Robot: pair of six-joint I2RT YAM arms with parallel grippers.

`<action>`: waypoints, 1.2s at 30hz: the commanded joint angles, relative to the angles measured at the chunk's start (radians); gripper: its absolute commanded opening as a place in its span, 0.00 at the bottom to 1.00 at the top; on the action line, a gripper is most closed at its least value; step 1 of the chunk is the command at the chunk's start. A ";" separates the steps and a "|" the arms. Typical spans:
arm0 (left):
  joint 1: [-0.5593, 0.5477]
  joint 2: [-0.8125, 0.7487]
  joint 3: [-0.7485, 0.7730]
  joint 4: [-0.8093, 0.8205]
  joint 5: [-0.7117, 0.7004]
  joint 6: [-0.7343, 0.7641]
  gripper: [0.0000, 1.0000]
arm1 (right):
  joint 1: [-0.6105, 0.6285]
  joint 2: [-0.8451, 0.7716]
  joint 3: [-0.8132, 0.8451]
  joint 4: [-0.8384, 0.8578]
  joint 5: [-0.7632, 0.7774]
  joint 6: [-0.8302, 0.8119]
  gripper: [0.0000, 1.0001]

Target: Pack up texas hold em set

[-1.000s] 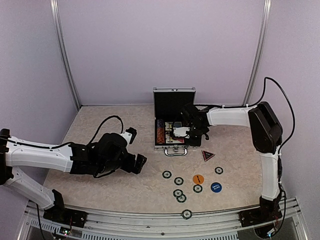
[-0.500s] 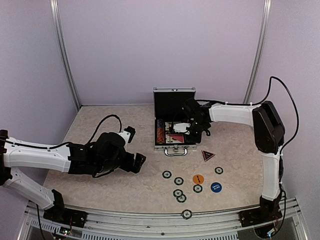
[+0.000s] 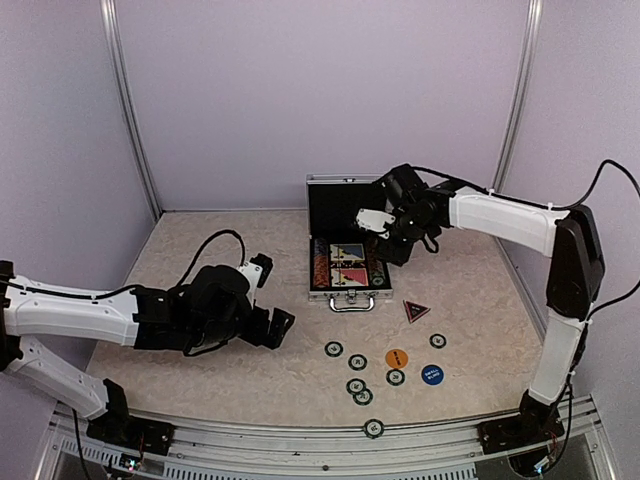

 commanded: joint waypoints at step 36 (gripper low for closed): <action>-0.071 0.676 0.472 -0.127 0.196 0.085 0.86 | 0.034 -0.867 -0.825 0.108 0.043 1.120 1.00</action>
